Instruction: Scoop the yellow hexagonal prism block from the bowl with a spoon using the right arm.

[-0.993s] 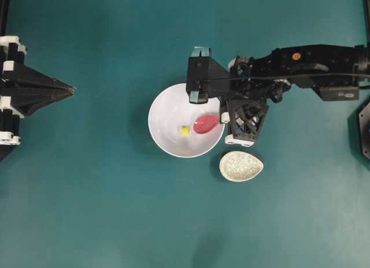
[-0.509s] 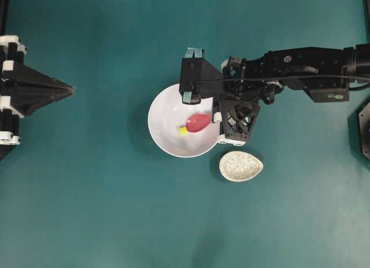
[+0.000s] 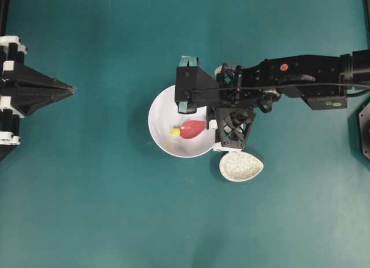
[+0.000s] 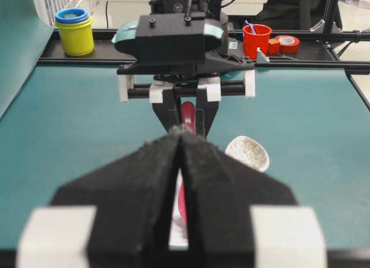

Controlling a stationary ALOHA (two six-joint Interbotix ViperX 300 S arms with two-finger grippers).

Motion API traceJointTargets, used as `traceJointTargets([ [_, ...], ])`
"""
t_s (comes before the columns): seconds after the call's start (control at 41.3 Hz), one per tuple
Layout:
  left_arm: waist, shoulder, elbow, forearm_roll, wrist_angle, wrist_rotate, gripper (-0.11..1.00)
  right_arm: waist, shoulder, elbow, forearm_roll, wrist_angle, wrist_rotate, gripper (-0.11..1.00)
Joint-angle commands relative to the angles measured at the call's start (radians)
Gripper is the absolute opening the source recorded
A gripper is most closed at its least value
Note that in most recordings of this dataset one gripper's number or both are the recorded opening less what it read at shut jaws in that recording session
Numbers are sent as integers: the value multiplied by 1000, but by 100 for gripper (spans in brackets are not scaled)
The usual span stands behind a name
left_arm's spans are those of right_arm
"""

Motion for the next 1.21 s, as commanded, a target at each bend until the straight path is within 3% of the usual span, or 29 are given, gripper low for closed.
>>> traceJointTargets([
  [0.0, 3, 9, -14, 3, -6, 2, 0, 6, -11, -29, 2, -17, 0, 23],
  [0.703, 2, 9, -15, 3, -5, 2, 1, 5, -17, -40, -23, -101, 3, 23],
  [0.969, 3, 9, -15, 2, -6, 0, 1, -14, -91, -40, -20, -37, 38, 23],
  [1.187, 2, 9, -15, 2, -6, 2, 1, -32, -112, -40, -20, 69, 132, 23],
])
